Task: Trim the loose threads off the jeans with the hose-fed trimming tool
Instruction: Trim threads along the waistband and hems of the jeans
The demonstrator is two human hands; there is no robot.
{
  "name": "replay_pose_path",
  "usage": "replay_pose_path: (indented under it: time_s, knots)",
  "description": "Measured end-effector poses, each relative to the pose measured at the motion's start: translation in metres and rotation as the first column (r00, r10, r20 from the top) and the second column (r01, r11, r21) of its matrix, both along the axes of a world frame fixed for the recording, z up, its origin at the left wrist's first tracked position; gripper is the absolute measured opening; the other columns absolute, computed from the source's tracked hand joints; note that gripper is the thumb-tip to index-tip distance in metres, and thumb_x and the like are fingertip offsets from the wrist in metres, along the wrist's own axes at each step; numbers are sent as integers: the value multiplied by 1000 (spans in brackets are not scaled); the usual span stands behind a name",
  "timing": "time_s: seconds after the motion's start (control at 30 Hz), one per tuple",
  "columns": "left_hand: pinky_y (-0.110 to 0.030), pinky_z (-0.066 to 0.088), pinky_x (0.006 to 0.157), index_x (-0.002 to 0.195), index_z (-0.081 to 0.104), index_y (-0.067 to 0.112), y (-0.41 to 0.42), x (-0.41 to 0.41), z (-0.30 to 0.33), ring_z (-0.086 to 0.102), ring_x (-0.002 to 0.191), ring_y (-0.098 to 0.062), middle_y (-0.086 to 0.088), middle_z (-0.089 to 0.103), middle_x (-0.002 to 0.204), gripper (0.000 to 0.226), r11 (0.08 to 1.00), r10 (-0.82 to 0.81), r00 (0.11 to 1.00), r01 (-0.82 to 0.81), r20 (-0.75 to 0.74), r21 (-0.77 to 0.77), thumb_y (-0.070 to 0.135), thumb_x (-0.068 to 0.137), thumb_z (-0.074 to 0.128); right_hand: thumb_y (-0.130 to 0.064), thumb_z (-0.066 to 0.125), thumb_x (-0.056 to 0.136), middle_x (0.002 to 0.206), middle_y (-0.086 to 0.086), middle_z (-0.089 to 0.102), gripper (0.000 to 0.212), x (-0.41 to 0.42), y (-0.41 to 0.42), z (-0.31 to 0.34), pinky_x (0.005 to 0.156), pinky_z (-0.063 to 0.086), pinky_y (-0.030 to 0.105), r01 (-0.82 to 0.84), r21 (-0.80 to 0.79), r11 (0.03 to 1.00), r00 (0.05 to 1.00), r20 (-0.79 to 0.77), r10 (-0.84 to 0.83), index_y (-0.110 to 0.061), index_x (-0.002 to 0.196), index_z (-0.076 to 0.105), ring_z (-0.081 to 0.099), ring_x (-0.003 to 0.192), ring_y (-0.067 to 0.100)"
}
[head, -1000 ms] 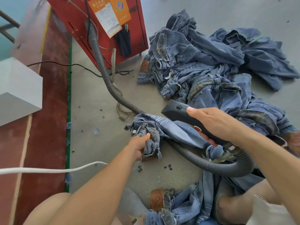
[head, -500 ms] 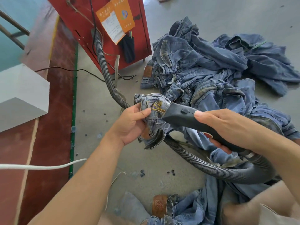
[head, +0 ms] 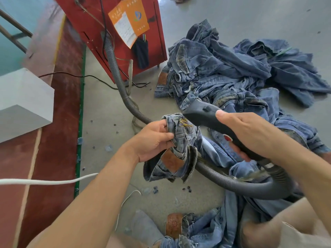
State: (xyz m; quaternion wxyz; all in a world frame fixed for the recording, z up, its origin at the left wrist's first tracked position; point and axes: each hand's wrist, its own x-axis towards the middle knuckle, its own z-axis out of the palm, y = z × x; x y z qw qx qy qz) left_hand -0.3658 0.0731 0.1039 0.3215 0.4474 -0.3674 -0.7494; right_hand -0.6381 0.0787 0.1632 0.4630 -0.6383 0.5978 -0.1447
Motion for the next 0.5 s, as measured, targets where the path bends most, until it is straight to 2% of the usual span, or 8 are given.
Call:
replay_pose_path:
  time_s: [0.1,0.17,0.23,0.3,0.33,0.4,0.5]
  knots:
    - [-48,54,102,140,52,-1,1,-3,-2,63,115,-34,-23,65,126,45,1000,-26,999,26,35,-14,-17,99,42,-89,40,86,56,11,64,78,-3,1,7,41,45,26,-98,138,986,995,-18,102,-15,78,63,54,40,25]
    - [-45,52,100,140,53,4,4,-6,-4,60,114,-32,-20,64,124,49,997,-71,995,71,66,5,-17,98,46,-87,41,88,56,11,64,73,2,4,5,41,45,27,-147,163,976,989,-5,150,-20,77,66,55,41,26]
    - [-49,46,105,136,58,8,6,-8,-7,58,114,-36,-20,63,124,49,994,-114,986,113,125,9,-17,95,49,-84,42,91,57,13,64,76,8,2,3,43,46,29,-116,140,983,993,35,112,-13,76,63,55,41,27]
    - [-57,45,111,131,62,4,9,-11,-8,59,118,-48,-29,64,126,45,985,-164,966,170,200,-14,-16,92,51,-83,44,90,58,16,63,76,10,-2,1,43,47,32,-29,116,993,997,81,20,-10,77,60,54,41,29]
    - [-58,45,112,132,61,1,9,-12,-8,59,120,-49,-31,63,127,46,984,-169,962,179,216,-25,-17,92,50,-84,47,88,58,17,63,78,9,-4,2,42,46,32,23,122,992,994,102,-36,-8,78,60,53,42,29]
    - [-56,45,110,136,56,-3,8,-14,-7,61,116,-41,-28,64,124,48,991,-124,971,132,204,-25,-21,93,45,-85,50,83,60,18,61,83,2,-7,6,42,46,31,82,173,982,988,113,-102,-3,84,61,52,44,29]
    - [-51,48,103,134,58,2,5,-13,-5,64,107,-29,-15,68,118,49,994,-98,982,104,159,-31,-22,94,45,-88,47,81,59,14,62,83,-2,-3,10,41,46,30,16,237,971,1000,12,-20,-8,81,64,54,43,27]
